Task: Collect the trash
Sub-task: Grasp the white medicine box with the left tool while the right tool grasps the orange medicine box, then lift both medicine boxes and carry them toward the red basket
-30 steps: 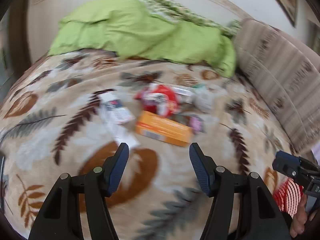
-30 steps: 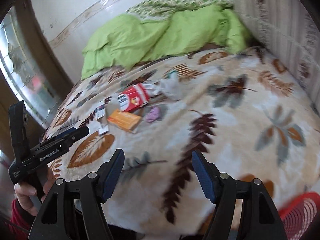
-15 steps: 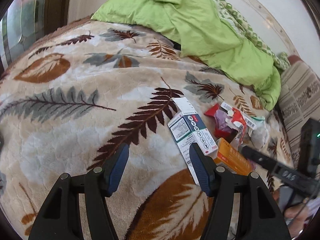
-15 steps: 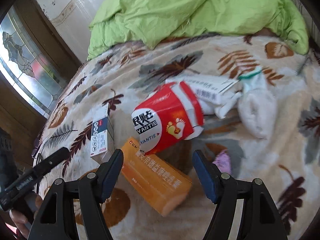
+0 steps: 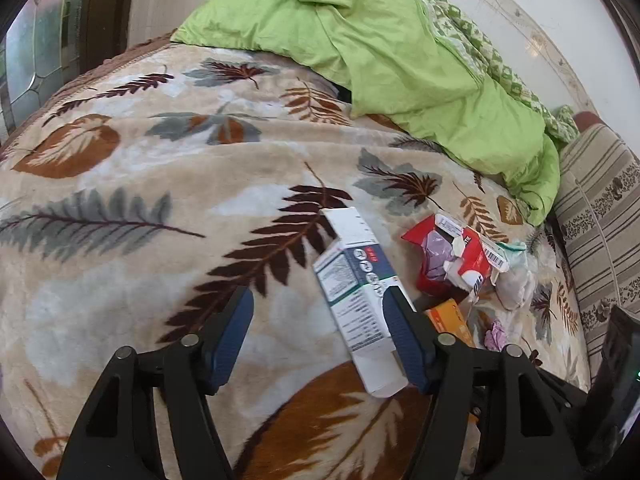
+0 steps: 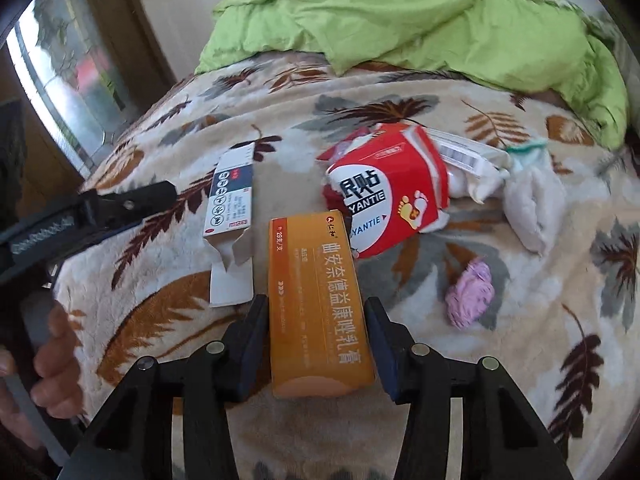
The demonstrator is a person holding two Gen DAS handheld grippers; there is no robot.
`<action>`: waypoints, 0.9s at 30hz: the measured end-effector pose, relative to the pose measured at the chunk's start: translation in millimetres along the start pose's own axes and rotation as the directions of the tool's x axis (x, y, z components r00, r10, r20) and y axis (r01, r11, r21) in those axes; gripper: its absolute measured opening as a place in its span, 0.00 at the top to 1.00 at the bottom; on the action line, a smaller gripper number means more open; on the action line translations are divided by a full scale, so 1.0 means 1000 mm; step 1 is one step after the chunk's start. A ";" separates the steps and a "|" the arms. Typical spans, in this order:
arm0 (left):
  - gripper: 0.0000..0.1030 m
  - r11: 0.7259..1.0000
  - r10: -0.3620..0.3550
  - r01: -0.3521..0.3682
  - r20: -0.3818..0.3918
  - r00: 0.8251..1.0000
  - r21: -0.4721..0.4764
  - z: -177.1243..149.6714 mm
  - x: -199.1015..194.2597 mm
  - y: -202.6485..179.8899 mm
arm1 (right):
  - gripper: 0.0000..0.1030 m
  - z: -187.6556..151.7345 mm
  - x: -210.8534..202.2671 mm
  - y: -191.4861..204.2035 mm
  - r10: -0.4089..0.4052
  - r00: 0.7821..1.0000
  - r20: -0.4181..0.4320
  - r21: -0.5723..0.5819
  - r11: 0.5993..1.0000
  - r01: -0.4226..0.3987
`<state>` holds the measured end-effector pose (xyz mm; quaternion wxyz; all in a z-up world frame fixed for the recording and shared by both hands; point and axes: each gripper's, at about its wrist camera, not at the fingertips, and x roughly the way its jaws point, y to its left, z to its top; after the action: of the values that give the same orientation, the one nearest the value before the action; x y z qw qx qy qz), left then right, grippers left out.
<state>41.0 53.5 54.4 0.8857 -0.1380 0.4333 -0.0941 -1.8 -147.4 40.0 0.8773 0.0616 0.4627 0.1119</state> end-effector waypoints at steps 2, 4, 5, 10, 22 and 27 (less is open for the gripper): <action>0.34 1.000 -0.002 0.002 -0.013 1.000 -0.001 0.003 0.008 -0.008 | 0.50 -0.002 -0.010 -0.002 -0.017 1.000 0.019 0.035 0.999 0.017; 0.31 1.000 0.024 -0.024 -0.015 1.000 0.010 0.005 0.017 -0.019 | 0.50 -0.009 -0.024 -0.005 -0.045 0.998 0.050 0.063 0.997 0.042; 0.30 0.999 0.038 -0.038 -0.017 0.999 0.016 0.007 0.022 -0.026 | 0.50 -0.011 -0.028 -0.007 -0.061 0.996 0.059 0.074 0.996 0.057; 0.26 0.981 0.167 -0.162 -0.041 0.985 0.105 0.006 0.046 -0.057 | 0.50 -0.017 -0.035 -0.015 -0.118 0.990 0.077 0.111 0.988 0.109; 0.68 0.990 0.135 -0.131 -0.101 0.986 0.045 0.011 0.053 -0.012 | 0.50 -0.011 -0.027 -0.005 -0.068 0.994 0.090 0.075 0.995 0.061; 0.68 0.992 0.115 -0.110 -0.065 0.991 0.065 0.009 0.044 -0.022 | 0.50 -0.014 -0.028 -0.003 -0.058 0.994 0.089 0.064 0.997 0.053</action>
<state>73.9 21.8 33.6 0.8779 -0.0828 0.4676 -0.0619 -28.0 -156.9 53.9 0.8979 0.0805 0.4270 0.0704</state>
